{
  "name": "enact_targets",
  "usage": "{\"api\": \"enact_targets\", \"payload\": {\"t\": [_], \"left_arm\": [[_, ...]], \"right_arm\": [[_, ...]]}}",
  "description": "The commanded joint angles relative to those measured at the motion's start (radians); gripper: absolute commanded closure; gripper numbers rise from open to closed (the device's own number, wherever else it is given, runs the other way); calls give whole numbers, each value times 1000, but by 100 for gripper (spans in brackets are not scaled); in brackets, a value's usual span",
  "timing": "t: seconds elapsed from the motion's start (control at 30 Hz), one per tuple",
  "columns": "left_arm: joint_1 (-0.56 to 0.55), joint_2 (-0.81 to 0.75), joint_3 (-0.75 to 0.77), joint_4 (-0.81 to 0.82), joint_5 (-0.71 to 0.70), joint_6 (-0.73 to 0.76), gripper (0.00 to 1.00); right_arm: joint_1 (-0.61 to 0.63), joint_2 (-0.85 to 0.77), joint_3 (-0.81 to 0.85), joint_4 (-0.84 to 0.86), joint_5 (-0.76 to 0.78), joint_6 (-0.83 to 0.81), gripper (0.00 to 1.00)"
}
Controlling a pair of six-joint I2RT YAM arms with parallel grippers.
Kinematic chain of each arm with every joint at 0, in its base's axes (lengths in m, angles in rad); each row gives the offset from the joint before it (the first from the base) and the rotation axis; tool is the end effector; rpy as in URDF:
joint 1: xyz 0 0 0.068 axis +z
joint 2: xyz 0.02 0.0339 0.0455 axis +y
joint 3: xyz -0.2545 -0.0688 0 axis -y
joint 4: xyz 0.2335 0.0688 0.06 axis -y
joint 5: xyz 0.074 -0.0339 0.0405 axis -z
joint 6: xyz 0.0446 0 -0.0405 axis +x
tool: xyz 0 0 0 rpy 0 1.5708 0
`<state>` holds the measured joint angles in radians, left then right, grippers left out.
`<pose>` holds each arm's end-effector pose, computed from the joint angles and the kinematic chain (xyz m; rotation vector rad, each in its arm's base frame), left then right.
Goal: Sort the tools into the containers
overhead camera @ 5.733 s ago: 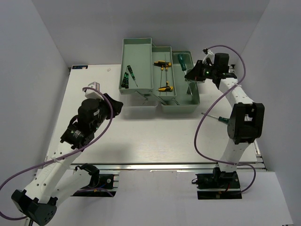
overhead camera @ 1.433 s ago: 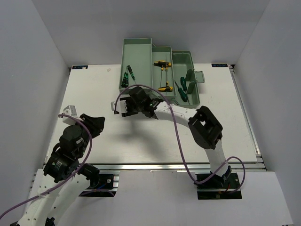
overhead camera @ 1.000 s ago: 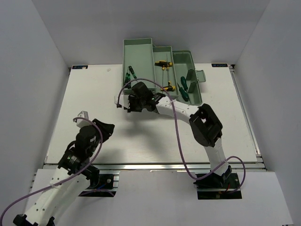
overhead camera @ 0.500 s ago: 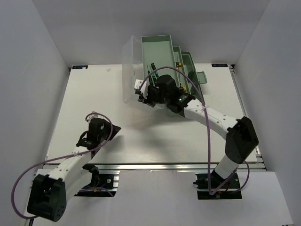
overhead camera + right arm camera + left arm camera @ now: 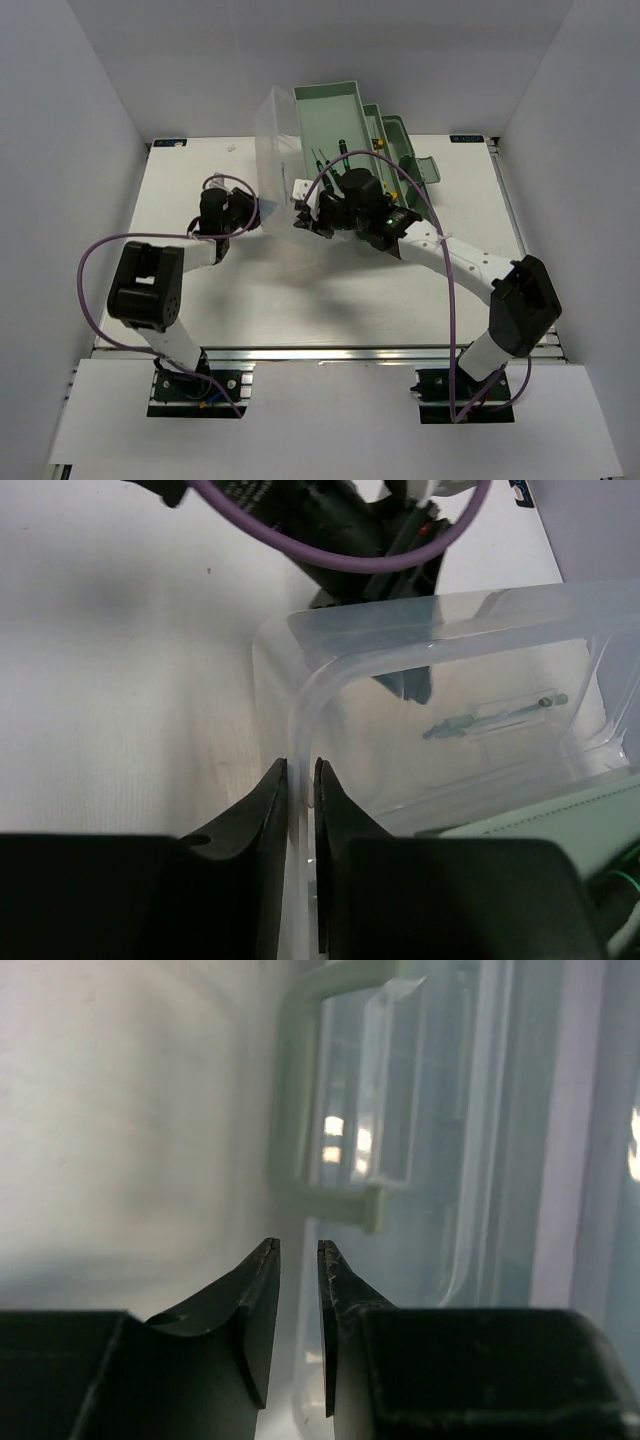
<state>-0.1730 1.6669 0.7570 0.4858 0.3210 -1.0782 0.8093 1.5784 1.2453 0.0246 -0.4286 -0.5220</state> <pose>0.3336 -0.0726 0.1715 -0.7355 2.0247 -1.0913 0.2428 0.2816 0.3136 -1.3891 1.2874 0.5986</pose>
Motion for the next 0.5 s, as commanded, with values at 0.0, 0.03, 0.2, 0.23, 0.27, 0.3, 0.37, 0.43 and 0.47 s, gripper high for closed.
{"api": "enact_targets", "payload": {"t": [0.0, 0.03, 0.2, 0.23, 0.27, 0.3, 0.37, 0.43, 0.47], "left_arm": [[15, 54, 68, 146, 127, -40, 68], [23, 74, 76, 178, 150, -73, 68], [30, 223, 160, 356, 317, -172, 69], [30, 234, 166, 356, 323, -181, 69], [29, 241, 174, 368, 326, -189, 69], [29, 251, 179, 369, 326, -193, 69], [30, 257, 200, 369, 326, -195, 69], [30, 267, 217, 369, 332, -200, 69], [30, 271, 222, 370, 337, -201, 69]], "right_arm": [[17, -75, 25, 89, -90, 5, 100], [18, -67, 34, 65, -107, -1, 82], [18, -99, 72, -67, -115, -65, 33], [16, -118, 68, -77, -107, -72, 33], [16, -136, 59, -80, -96, -72, 33], [16, -162, 48, -80, -84, -75, 33], [16, -268, -35, -5, -29, -92, 37], [16, -407, -225, 169, 63, -93, 32], [14, -440, -274, 305, 92, -98, 30]]}}
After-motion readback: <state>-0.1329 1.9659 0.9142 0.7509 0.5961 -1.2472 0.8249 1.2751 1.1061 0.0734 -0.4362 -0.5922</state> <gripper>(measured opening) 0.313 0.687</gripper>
